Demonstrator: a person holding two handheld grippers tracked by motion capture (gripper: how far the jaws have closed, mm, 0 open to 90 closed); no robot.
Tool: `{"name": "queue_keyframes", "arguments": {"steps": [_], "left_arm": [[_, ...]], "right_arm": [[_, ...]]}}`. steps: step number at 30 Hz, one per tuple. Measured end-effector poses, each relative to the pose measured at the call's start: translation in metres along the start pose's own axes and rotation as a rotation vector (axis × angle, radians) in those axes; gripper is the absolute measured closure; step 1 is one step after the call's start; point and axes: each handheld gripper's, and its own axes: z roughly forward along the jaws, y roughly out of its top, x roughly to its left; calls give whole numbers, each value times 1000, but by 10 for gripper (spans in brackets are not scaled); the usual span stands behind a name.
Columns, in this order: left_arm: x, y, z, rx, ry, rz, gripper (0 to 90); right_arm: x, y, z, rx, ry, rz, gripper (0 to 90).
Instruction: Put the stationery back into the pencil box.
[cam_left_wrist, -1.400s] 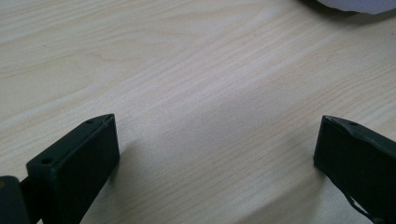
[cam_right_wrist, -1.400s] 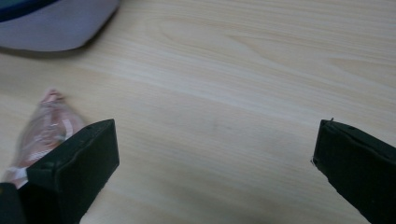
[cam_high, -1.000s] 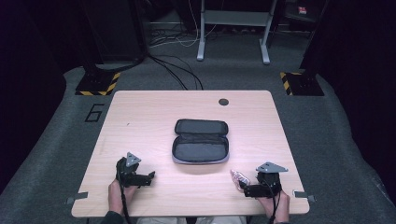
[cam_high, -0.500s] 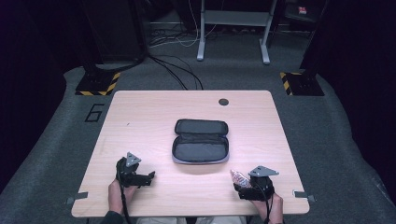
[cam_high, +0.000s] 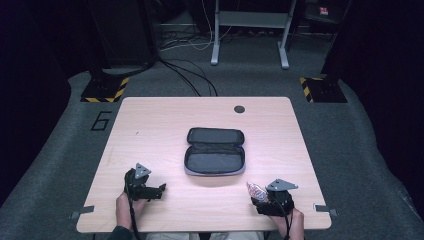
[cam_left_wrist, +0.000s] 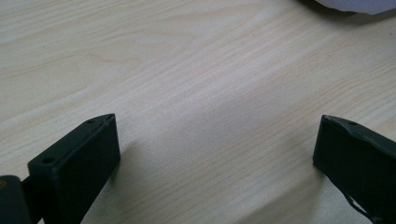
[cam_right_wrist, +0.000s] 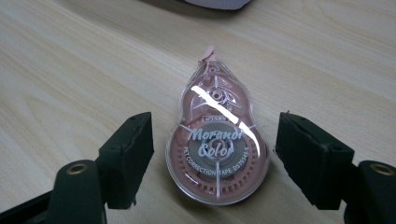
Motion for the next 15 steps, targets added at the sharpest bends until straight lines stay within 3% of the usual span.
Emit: {"name": "queue_keyframes", "arguments": {"steps": [5,9,15], "left_arm": [[0,0,0,0,0,-1,4],[0,0,0,0,0,0,4],[0,0,0,-1,0,0,4]], "right_arm": [[1,-2,2,26,-17,-6,371],[2,-2,2,23,-27,-31,383],[4,-3,3,4,-28,-19,389]]}}
